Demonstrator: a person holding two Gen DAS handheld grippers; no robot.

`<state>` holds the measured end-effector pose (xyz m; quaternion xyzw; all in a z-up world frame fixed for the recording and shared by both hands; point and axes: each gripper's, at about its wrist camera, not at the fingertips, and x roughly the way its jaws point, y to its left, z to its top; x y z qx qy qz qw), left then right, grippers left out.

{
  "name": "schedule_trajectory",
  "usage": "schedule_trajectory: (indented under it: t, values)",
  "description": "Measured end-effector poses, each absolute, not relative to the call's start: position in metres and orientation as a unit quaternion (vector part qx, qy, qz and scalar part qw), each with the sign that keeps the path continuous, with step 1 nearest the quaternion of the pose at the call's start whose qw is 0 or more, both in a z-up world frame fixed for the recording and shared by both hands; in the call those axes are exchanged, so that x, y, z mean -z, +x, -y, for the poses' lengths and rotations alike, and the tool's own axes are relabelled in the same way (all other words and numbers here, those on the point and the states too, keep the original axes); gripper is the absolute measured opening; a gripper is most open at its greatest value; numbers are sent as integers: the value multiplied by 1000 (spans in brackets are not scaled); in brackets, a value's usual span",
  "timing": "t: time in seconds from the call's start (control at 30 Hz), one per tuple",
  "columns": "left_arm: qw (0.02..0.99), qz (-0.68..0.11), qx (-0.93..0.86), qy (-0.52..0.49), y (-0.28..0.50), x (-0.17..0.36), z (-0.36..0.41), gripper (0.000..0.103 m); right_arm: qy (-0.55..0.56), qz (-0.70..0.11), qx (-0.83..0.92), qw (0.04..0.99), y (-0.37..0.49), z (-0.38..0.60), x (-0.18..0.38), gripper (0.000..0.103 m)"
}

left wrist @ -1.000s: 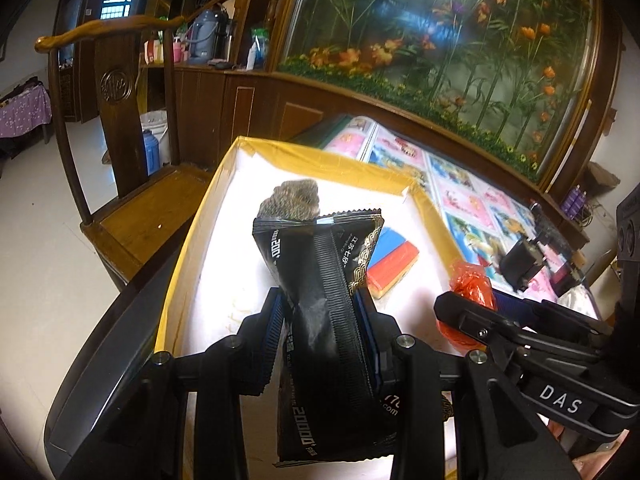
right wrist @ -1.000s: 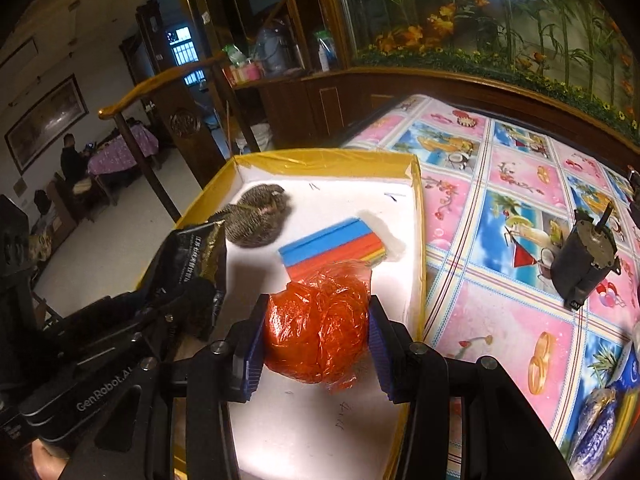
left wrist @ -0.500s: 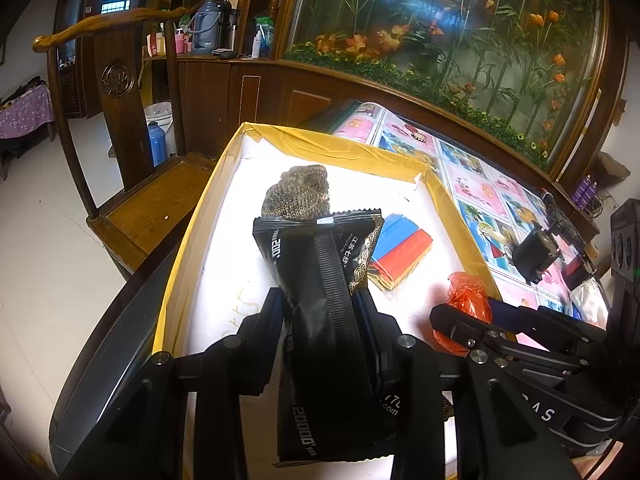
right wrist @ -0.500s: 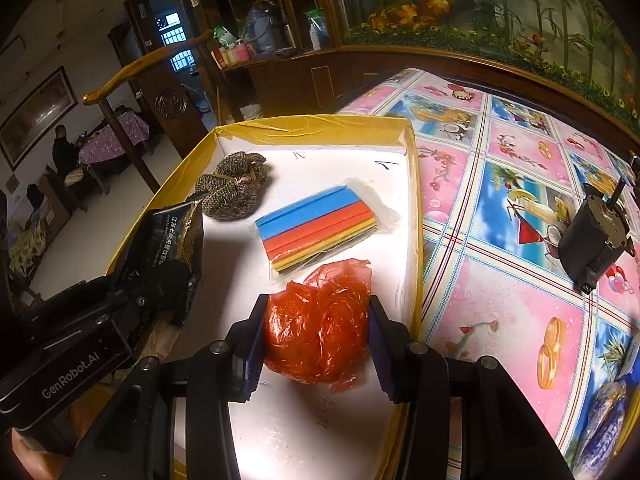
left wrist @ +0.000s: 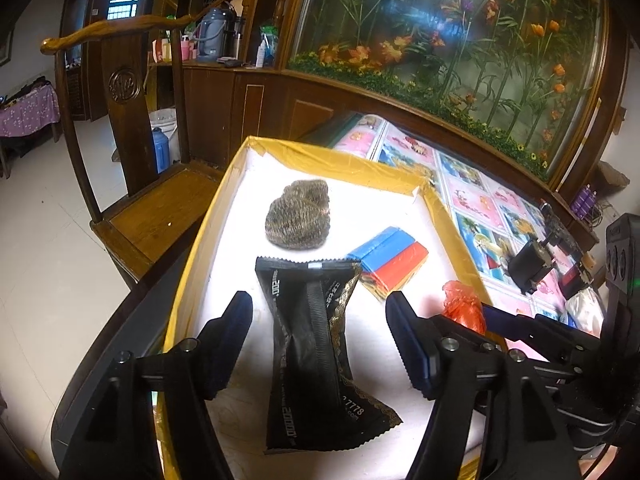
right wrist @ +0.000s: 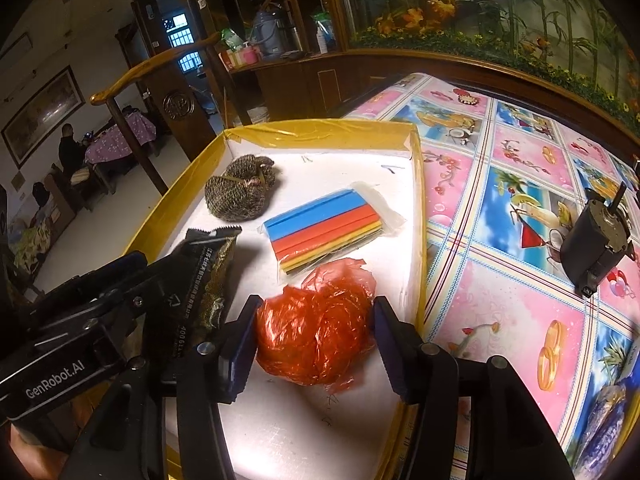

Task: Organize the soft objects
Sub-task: 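Carry both bags into the yellow box and open the left gripper while the right lowers the red bag, then move both grippers out of the box toward the items on the table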

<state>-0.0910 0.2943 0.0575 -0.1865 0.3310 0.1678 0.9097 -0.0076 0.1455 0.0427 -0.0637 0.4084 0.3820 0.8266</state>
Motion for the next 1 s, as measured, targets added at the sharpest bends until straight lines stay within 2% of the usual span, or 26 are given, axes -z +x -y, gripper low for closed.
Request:
schedule_trajectory:
  t: [0.1, 0.23, 0.43, 1.0]
  values:
    - [912, -322, -170, -188, -95, -64, -293, 69, -54, -392, -385, 834, -11, -140, -52, 62]
    - [918, -305, -167, -190, -103, -74, -290, 73, -36, -371, -386, 844, -16, -130, -67, 69]
    - [924, -291, -168, -181, -109, -87, -282, 75, -8, -351, -387, 853, -21, -111, -82, 71]
    - [932, -289, -154, -157, -113, -102, -252, 76, 22, -356, -379, 854, -30, -64, -81, 72]
